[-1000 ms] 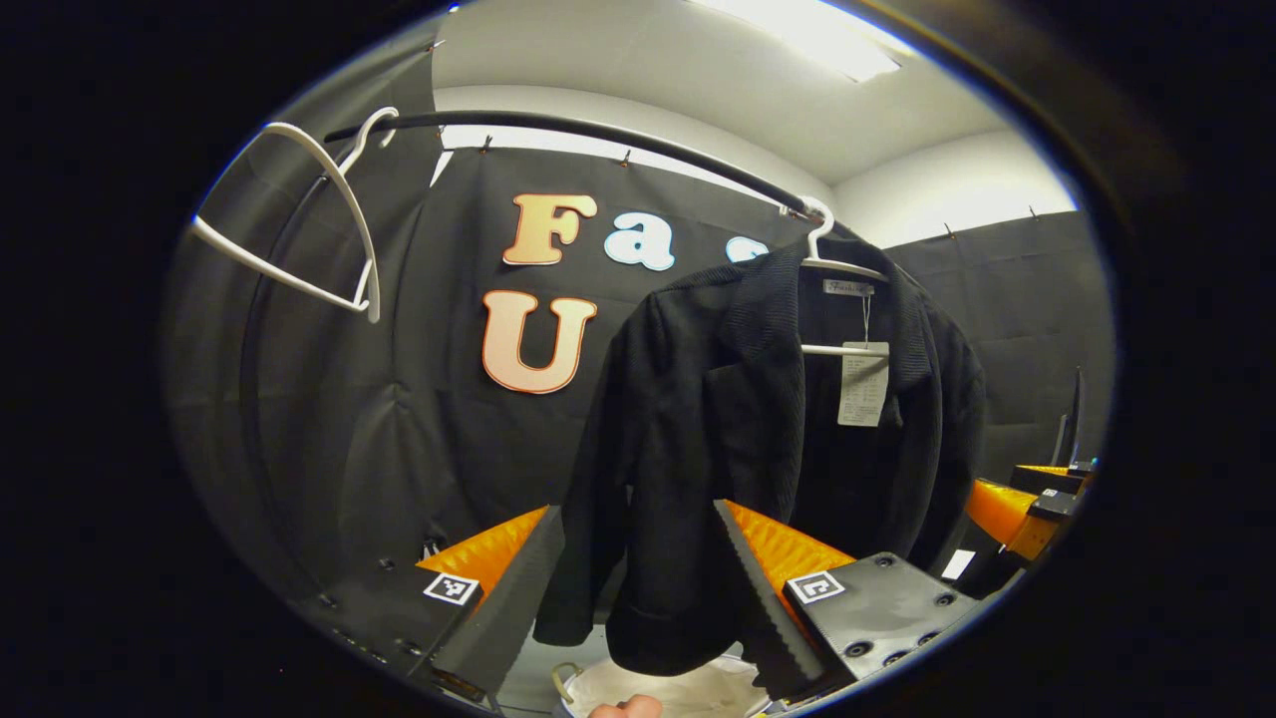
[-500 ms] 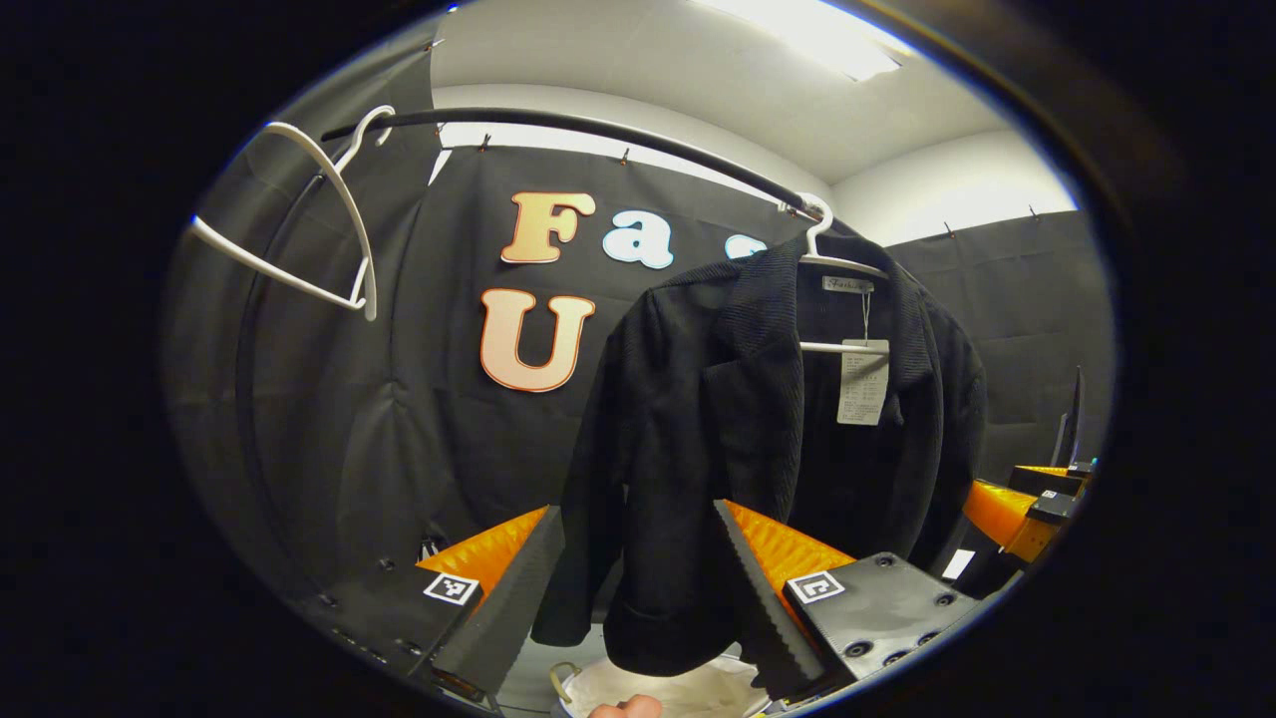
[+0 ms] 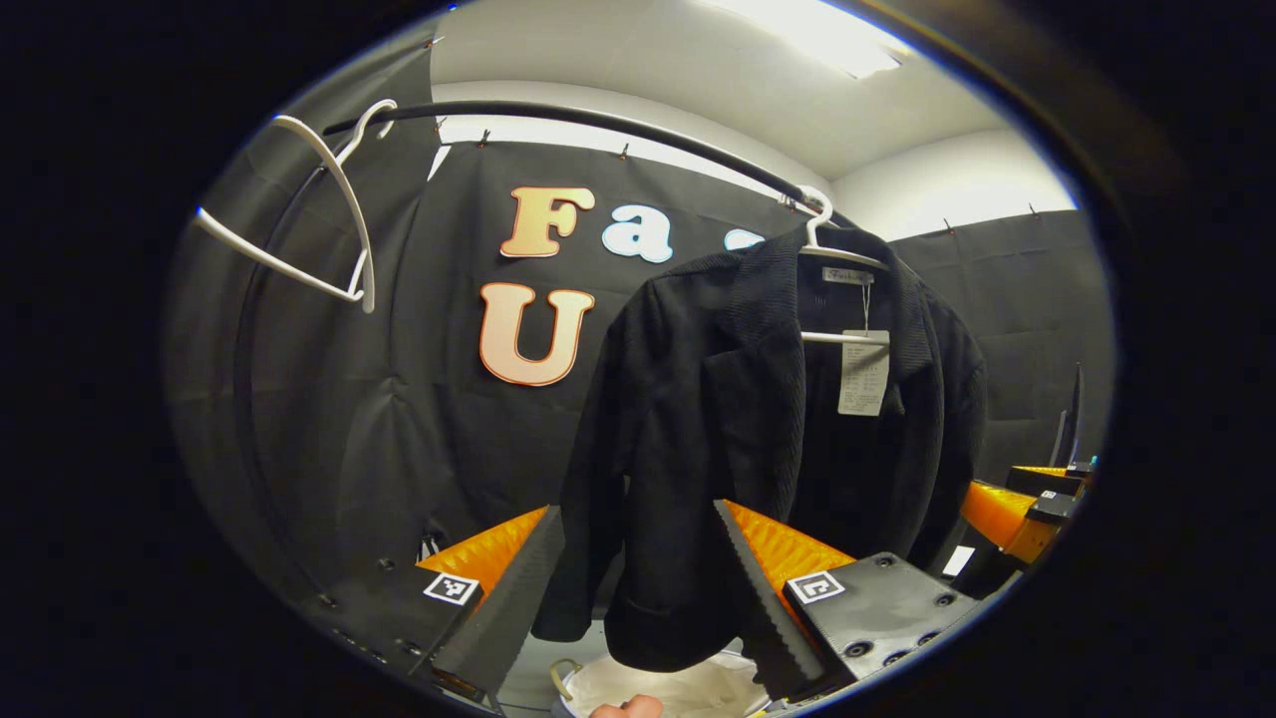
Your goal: Grasp the clothes on the hanger with both hands and then place them into the laundry hamper below.
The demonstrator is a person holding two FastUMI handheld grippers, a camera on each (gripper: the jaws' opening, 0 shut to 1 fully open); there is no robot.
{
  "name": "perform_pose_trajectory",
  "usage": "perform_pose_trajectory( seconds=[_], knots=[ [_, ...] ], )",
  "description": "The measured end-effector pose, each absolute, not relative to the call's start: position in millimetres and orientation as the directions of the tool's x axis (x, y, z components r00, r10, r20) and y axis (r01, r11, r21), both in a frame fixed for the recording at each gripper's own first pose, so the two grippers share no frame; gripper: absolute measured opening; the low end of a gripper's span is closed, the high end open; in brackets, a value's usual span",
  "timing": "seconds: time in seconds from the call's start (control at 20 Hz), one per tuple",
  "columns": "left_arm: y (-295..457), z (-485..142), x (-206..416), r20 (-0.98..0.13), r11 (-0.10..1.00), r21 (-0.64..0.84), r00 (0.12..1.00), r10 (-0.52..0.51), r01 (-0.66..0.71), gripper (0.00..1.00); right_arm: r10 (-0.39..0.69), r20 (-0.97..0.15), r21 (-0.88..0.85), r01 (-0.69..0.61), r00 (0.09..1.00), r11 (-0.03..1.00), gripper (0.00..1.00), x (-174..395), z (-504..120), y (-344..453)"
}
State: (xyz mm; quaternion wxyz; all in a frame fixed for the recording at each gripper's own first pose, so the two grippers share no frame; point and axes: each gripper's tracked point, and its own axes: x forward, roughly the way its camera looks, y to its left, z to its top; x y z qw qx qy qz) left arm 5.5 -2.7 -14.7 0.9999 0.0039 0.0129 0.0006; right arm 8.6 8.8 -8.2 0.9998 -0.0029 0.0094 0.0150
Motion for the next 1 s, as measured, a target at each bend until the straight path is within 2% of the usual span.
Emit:
perform_pose_trajectory(
  seconds=[0.2, 0.25, 0.35, 0.45, 0.5, 0.55, 0.6, 0.85, 1.0],
  knots=[
    [-2.1, -21.5, 5.0, -0.044, 1.000, -0.007, 0.999, -0.006, 0.005, 1.00, 0.038, -0.023, -0.012, -0.038, 0.999, 0.999, 0.97, 7.4, -9.0, 11.0],
    [-2.1, -23.4, 5.1, -0.047, 1.000, -0.010, 0.999, -0.008, 0.007, 1.00, 0.039, -0.027, -0.013, -0.039, 0.999, 0.999, 0.93, 7.6, -10.5, 11.5],
    [-4.6, -26.0, 5.6, -0.054, 1.000, -0.011, 0.998, -0.020, 0.020, 0.96, 0.044, -0.035, -0.010, -0.045, 0.998, 0.999, 0.93, 8.0, -11.9, 12.9],
    [-13.3, -28.6, 6.8, -0.059, 0.998, -0.013, 0.996, -0.061, 0.060, 0.96, 0.053, -0.038, -0.009, -0.054, 0.998, 0.999, 0.93, 9.7, -12.1, 15.0],
    [-19.3, -29.9, 8.2, -0.063, 0.996, -0.018, 0.994, -0.085, 0.084, 1.00, 0.060, -0.041, -0.011, -0.060, 0.997, 0.998, 0.97, 12.2, -12.1, 16.9],
    [-25.1, -32.8, 10.0, -0.070, 0.994, -0.024, 0.992, -0.106, 0.105, 1.00, 0.067, -0.041, -0.013, -0.068, 0.997, 0.998, 0.97, 14.3, -11.9, 18.4],
    [-30.5, -35.3, 12.5, -0.079, 0.992, -0.032, 0.989, -0.125, 0.122, 1.00, 0.073, -0.039, -0.014, -0.074, 0.997, 0.997, 0.93, 18.2, -10.3, 19.8],
    [-60.5, -44.6, 29.0, -0.096, 0.973, -0.067, 0.969, -0.226, 0.220, 1.00, 0.114, -0.059, -0.020, -0.115, 0.992, 0.993, 0.93, 36.2, -10.4, 27.7],
    [-72.0, -50.2, 41.0, -0.104, 0.961, -0.088, 0.957, -0.271, 0.262, 0.93, 0.137, -0.069, -0.021, -0.139, 0.988, 0.990, 0.93, 46.1, -11.2, 34.2]
  ],
)
